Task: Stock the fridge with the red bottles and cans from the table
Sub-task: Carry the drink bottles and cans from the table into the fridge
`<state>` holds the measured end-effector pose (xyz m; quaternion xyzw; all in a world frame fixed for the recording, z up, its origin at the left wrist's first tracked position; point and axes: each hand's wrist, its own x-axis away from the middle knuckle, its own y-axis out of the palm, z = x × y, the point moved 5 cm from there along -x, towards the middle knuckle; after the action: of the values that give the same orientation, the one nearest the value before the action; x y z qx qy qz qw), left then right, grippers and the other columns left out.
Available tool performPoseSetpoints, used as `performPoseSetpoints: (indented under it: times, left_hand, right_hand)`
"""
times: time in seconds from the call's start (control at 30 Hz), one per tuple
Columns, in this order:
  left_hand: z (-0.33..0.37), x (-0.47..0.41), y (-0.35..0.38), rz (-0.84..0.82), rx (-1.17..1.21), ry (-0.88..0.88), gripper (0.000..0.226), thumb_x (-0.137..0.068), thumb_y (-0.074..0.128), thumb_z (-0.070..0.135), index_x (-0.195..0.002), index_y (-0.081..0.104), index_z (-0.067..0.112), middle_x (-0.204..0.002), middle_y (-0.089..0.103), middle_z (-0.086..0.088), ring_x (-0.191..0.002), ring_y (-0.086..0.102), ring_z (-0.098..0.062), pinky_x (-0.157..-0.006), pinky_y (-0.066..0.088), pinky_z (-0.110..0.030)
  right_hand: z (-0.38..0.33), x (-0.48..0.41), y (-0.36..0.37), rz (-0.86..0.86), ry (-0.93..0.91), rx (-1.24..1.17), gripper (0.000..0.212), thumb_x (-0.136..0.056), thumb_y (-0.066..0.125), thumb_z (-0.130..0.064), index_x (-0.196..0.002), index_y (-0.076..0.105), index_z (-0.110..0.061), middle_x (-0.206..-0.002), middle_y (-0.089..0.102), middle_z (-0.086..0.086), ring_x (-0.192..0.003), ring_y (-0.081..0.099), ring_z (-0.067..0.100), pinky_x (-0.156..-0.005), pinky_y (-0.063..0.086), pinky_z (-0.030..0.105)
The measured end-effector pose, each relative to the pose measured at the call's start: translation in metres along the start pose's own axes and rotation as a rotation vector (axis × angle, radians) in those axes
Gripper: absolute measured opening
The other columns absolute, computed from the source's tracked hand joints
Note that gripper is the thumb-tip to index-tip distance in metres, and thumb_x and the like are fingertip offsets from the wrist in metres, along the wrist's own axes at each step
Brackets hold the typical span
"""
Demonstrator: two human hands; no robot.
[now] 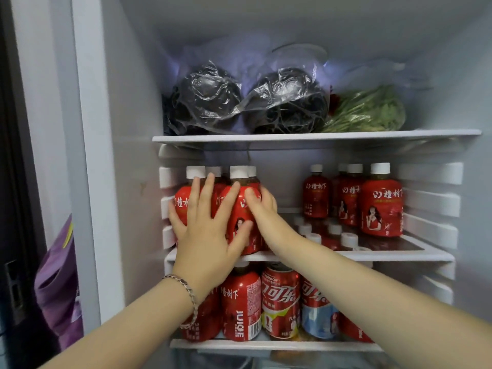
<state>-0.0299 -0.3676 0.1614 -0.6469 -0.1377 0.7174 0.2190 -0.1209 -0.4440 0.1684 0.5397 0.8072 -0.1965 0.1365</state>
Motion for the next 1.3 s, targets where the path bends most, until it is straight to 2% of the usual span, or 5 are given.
performPoseSetpoints:
  times: [0.13, 0.5, 0.9, 1.1, 1.3]
  left_hand:
    - [-0.001, 0.003, 0.011, -0.057, -0.211, 0.067, 0.082, -0.074, 0.036, 0.068, -0.146, 0.016, 0.033, -0.155, 0.021, -0.005, -0.142, 0.004, -0.026, -0.103, 0.011, -0.069]
    - [0.000, 0.000, 0.018, 0.006, -0.291, 0.078, 0.087, -0.069, 0.037, 0.065, -0.144, 0.022, 0.024, -0.148, 0.035, -0.014, -0.138, 0.014, -0.036, -0.097, 0.011, -0.071]
    - [0.033, 0.002, 0.015, 0.001, -0.235, 0.213, 0.077, -0.070, 0.052, 0.037, -0.140, 0.031, 0.012, -0.148, 0.027, -0.021, -0.138, 0.022, -0.037, -0.106, 0.005, -0.060]
    - [0.069, -0.026, 0.025, -0.076, -0.343, 0.449, 0.053, -0.058, 0.077, 0.029, -0.106, 0.068, 0.007, -0.119, 0.061, -0.020, -0.118, 0.053, -0.039, -0.105, 0.017, -0.057]
    - [0.079, -0.028, 0.049, -0.305, -0.601, 0.379, 0.042, -0.096, 0.030, 0.033, -0.117, 0.059, 0.011, -0.121, 0.056, -0.010, -0.125, 0.034, -0.034, -0.111, -0.015, -0.053]
  right_hand:
    - [0.047, -0.035, -0.002, -0.013, 0.179, -0.249, 0.123, -0.039, 0.039, -0.102, -0.146, 0.019, -0.043, -0.151, 0.033, 0.000, -0.132, 0.041, 0.024, -0.109, 0.032, 0.051]
    - [0.044, -0.038, -0.004, -0.097, 0.228, -0.097, 0.124, -0.041, 0.039, -0.100, -0.147, 0.022, -0.038, -0.144, 0.045, 0.000, -0.126, 0.048, 0.020, -0.109, 0.035, 0.044]
    - [0.008, 0.025, -0.110, 0.165, 0.153, 0.544, 0.011, -0.092, 0.056, -0.012, -0.095, 0.067, -0.013, -0.107, 0.069, 0.016, -0.096, 0.065, 0.025, -0.081, 0.051, 0.031]
    - [-0.001, 0.019, -0.139, 0.255, 0.076, 0.780, 0.018, -0.090, 0.058, -0.014, -0.106, 0.067, -0.015, -0.110, 0.067, 0.003, -0.099, 0.060, 0.014, -0.088, 0.045, 0.024]
    - [0.021, -0.038, -0.144, 0.237, 0.147, 0.916, 0.065, -0.087, 0.064, -0.027, -0.141, 0.034, -0.005, -0.140, 0.044, 0.018, -0.128, 0.045, 0.030, -0.102, 0.036, 0.029]
